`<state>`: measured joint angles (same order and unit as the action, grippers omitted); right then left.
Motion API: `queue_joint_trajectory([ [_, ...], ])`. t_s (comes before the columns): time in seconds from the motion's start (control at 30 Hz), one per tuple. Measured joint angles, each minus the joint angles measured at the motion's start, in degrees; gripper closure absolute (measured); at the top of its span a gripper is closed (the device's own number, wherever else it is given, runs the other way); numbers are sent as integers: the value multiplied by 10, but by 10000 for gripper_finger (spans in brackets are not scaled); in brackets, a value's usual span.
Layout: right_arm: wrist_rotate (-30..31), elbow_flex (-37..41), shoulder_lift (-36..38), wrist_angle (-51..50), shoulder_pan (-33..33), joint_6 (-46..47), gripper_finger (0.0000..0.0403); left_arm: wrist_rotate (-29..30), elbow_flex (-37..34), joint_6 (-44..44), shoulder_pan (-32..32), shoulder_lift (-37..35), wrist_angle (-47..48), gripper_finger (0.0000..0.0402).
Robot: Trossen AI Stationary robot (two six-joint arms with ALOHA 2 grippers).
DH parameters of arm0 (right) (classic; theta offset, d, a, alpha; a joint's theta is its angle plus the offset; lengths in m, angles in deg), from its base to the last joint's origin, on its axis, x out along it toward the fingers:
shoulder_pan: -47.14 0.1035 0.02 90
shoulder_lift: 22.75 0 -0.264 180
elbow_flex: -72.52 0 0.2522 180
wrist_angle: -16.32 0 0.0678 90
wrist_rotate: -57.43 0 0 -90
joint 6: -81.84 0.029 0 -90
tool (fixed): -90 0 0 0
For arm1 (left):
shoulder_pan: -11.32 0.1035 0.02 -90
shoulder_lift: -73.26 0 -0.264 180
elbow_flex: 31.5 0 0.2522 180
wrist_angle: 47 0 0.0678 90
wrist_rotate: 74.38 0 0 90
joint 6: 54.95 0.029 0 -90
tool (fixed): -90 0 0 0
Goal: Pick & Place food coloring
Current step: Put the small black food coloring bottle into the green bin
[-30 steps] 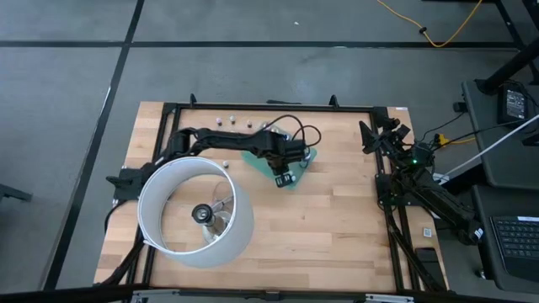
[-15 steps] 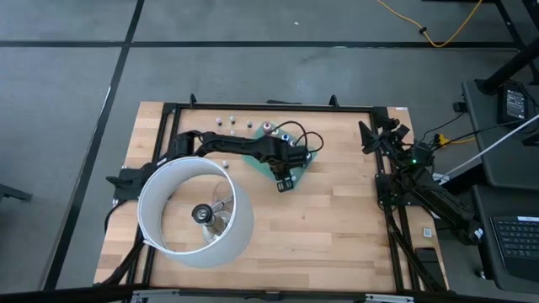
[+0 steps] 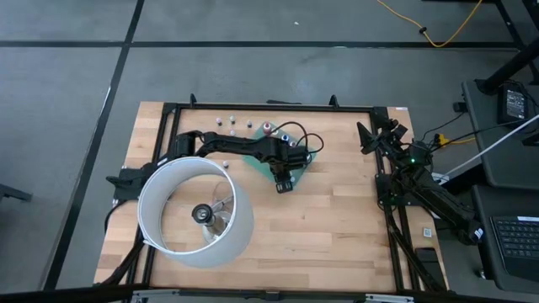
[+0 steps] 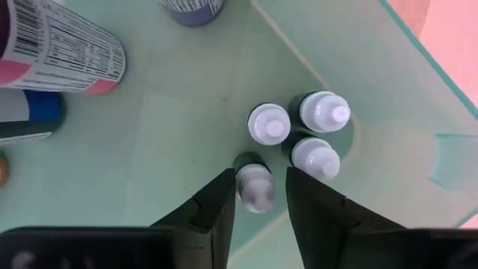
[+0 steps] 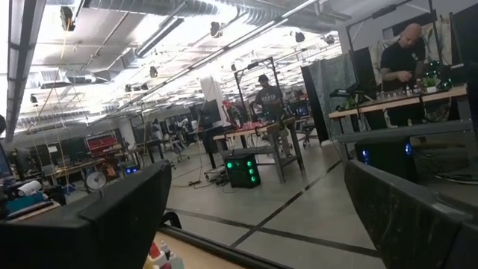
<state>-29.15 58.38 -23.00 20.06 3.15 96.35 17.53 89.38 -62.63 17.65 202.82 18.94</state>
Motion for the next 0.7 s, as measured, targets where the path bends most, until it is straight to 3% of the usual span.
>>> queue_joint_trajectory([
  [0.37,0,0,0,0,0,0,4,16,62,-9,11,0,41,241],
  [0.7,0,0,0,-1,0,0,4,14,150,-22,25,-2,119,146],
])
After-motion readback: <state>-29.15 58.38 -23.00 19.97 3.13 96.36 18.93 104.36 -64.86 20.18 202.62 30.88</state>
